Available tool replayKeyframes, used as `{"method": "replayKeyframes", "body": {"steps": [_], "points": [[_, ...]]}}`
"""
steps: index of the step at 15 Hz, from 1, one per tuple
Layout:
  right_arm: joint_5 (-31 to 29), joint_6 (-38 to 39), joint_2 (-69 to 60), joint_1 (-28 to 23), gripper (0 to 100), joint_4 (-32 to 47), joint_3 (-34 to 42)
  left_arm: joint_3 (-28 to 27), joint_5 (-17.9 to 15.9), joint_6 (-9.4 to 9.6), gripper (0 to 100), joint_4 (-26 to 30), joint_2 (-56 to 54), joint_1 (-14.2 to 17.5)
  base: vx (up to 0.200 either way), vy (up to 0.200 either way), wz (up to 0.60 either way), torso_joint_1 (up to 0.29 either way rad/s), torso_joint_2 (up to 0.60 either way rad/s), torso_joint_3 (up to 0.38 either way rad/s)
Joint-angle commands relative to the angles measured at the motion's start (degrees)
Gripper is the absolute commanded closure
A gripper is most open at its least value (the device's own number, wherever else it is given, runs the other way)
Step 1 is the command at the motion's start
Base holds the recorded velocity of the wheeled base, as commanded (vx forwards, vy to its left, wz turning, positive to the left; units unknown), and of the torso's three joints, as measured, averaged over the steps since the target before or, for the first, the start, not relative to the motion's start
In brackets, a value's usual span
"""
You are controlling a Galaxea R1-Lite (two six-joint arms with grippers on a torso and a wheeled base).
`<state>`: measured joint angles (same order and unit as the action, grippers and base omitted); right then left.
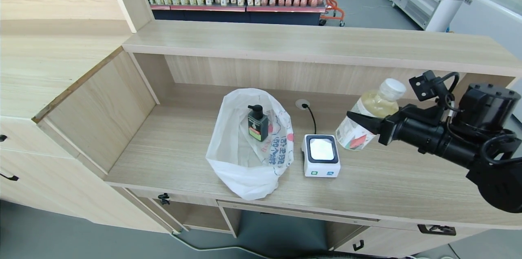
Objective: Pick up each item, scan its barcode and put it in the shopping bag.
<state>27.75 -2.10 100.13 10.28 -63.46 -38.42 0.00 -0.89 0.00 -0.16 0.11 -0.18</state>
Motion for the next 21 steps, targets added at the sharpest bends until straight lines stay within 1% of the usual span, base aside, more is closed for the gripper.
{"method": "replayKeyframes", "body": {"steps": [1,9,12,15,16,17,21], "points": [[0.03,0.95,-2.14,1.24,100,-0.08,0.9,0.0,0.01,0.0,0,-0.02,-0.02,0.01,0.0,0.2,0.0,0.002,0.0,0.002],[-0.06,1.13,1.12,9.59,100,-0.52,0.46,0.0,0.01,0.0,0,-0.02,-0.02,0.01,0.0,0.2,0.0,0.0,0.0,0.004],[-0.15,0.25,7.01,10.29,100,-1.57,-0.25,0.0,0.01,0.0,0,-0.02,-0.02,0.01,0.0,0.0,0.0,0.0,0.0,0.0],[-0.15,-1.07,14.92,9.85,100,-8.52,-0.34,0.0,0.01,0.0,0,-0.02,-0.02,0.01,0.0,0.0,0.0,0.0,0.0,0.0],[-0.15,-2.56,17.02,9.59,100,-9.92,-0.69,0.0,0.01,0.0,0,-0.02,-0.02,0.01,0.0,0.0,0.0,0.0,0.0,0.0],[-0.06,-4.41,18.78,9.15,100,-10.72,-2.0,0.0,0.01,0.0,0,-0.02,-0.02,0.01,0.0,0.0,0.0,0.0,0.0,0.0],[-0.15,-6.16,23.88,9.32,100,-11.59,-7.45,0.0,0.01,0.0,0,-0.02,-0.02,0.01,0.0,0.0,0.0,0.0,0.0,0.0]]}}
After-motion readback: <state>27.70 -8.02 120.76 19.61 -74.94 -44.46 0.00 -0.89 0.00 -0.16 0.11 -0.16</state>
